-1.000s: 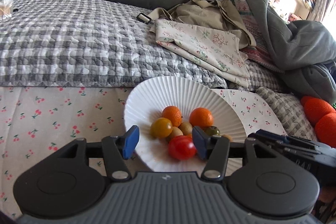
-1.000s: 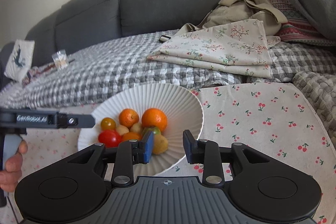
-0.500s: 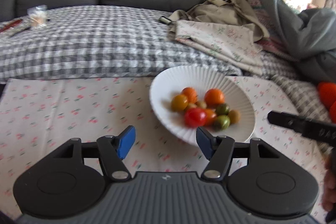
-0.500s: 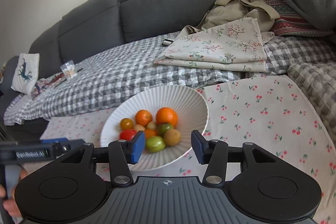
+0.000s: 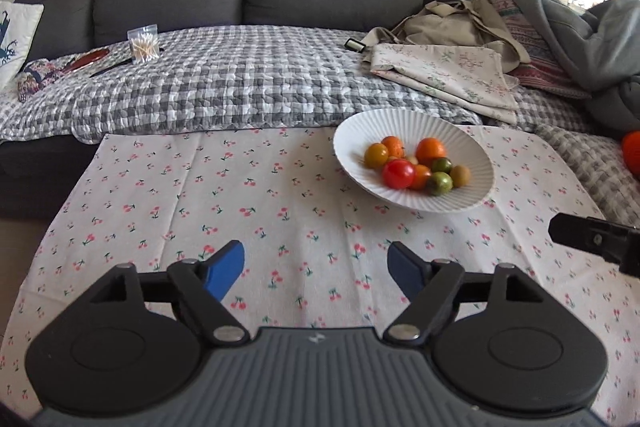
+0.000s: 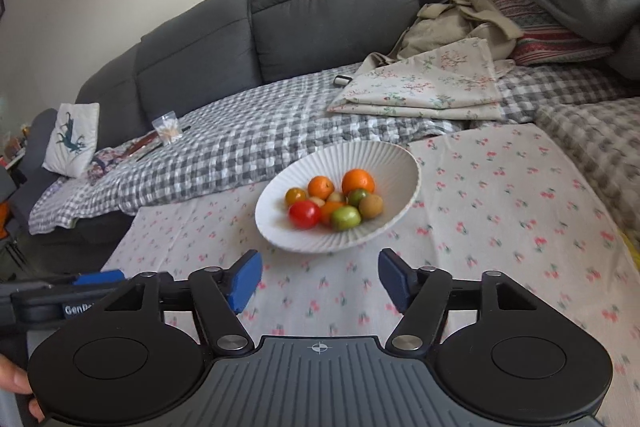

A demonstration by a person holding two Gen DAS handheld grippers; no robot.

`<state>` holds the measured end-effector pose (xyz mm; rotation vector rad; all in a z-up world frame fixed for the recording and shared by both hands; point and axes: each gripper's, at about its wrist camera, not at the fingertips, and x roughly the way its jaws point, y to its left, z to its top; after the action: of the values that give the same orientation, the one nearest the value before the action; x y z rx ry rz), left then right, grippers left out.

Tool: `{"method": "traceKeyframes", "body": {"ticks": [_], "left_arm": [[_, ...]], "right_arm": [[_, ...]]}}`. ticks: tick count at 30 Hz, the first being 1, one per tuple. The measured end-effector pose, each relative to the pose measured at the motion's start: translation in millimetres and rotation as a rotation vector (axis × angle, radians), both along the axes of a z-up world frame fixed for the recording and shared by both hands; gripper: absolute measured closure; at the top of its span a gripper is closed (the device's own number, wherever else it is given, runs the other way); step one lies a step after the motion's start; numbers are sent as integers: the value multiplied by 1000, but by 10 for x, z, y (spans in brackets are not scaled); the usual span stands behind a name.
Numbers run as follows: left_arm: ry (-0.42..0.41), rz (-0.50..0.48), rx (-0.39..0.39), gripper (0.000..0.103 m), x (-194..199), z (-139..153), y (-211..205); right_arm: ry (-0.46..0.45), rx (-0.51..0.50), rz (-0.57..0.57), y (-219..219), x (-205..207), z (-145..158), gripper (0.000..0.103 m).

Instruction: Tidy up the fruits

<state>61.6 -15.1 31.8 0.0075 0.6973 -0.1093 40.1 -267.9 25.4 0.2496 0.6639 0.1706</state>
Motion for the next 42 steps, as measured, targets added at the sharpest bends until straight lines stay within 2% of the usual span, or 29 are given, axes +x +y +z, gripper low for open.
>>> {"method": "traceKeyframes", "body": {"ticks": [3,6,8,10,13,23,42], "left_arm": [[-6,-13,-6,21,-135,16,-17],[-9,-19,-12,14,-236,28,-28],[-21,-17,-2,7,-288,45,-45],[-40,-12,12,5,-325,65,-64],[-47,-18,18,1,-361,74,-77],[-36,-10,46,1,-351,8,-85],[-22,0,42,1,-336,-45,-100]], "right_arm": [[-10,0,-21,2,-220,38,33],[-20,23,-59,-6,-412,67,20],[-26,17,-78,-9,-506,76,6],[-24,-3,-97,-3,-543,84,1],[-20,-24,-102,13,-555,76,0],[-14,-115,-80,135,-542,23,0],[23,-128,-92,164,-521,-33,0]]}}
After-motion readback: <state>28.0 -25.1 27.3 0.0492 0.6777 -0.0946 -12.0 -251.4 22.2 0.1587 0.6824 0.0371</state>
